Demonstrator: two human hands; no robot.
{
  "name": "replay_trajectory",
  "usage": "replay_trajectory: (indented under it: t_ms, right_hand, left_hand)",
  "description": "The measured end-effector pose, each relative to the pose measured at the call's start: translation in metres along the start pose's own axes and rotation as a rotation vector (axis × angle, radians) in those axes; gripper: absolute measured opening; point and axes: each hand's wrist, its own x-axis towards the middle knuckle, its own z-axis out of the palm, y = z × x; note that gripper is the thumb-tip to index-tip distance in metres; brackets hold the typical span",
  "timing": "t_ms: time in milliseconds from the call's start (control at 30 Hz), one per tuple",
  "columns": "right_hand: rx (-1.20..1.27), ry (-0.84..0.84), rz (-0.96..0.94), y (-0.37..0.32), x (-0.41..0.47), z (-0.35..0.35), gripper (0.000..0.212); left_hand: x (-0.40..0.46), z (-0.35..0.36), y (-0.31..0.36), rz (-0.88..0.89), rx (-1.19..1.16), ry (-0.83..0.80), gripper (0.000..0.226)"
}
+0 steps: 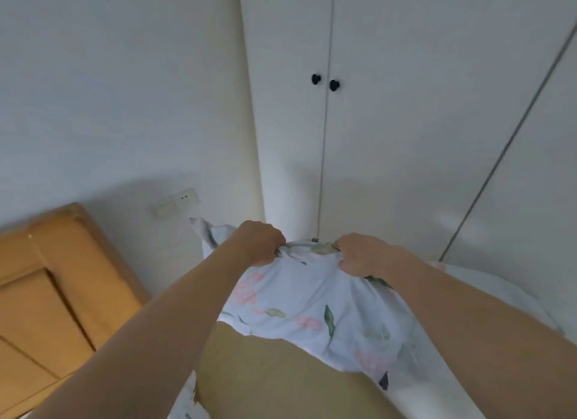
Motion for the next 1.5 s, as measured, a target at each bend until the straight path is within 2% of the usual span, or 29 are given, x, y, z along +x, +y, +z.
replay_trajectory:
  t_ms: [167,333,467,633,767,867,967,1067,1167,1333,1500]
  right_hand:
    - [-0.094,0.065,-0.216,-0.107,0.087,-0.009,0.021]
    - [-0.13,0.134,-0.467,-0.204,0.143,0.005,0.016]
    - [-0.167,0.138,-0.699,-0.272,0.173,0.021,0.011]
    - [-0.142,0.124,-0.993,-0.354,0.182,0.053,0.019]
    - [-0.07,0.042,-1.163,-0.417,0.168,0.091,0.02]
    - [-0.119,-0.059,-1.227,-0.459,0.152,0.128,0.019]
    - [-0.207,-0.136,-1.206,-0.49,0.146,0.169,0.023]
    - [-0.271,-0.199,-1.188,-0.516,0.148,0.218,0.016]
    - [-0.33,-0.25,-1.193,-0.555,0.151,0.265,0.018]
    - [-0.34,-0.233,-1.199,-0.611,0.171,0.319,0.019]
    - [-0.339,-0.21,-1.226,-0.656,0.197,0.318,0.026]
  left_hand:
    - [-0.067,0.022,-0.108,-0.242,-0.019,-0.034,0.016]
    - [-0.148,0.053,-0.174,-0.495,-0.108,-0.083,0.017]
    - [-0.209,0.074,-0.193,-0.718,-0.164,-0.129,0.026]
    - [-0.291,0.096,-0.193,-0.987,-0.238,-0.212,0.02]
    - [-0.365,0.116,-0.186,-1.162,-0.275,-0.247,0.024]
    - [-0.414,0.135,-0.178,-1.21,-0.289,-0.278,0.024]
    - [-0.464,0.164,-0.173,-1.212,-0.32,-0.34,0.022]
    - [-0.511,0.201,-0.178,-1.208,-0.37,-0.404,0.022]
    - [-0.545,0.247,-0.195,-1.231,-0.406,-0.491,0.02]
    - [-0.586,0.326,-0.239,-1.255,-0.475,-0.651,0.022]
    - [-0.594,0.371,-0.307,-1.286,-0.439,-0.699,0.024]
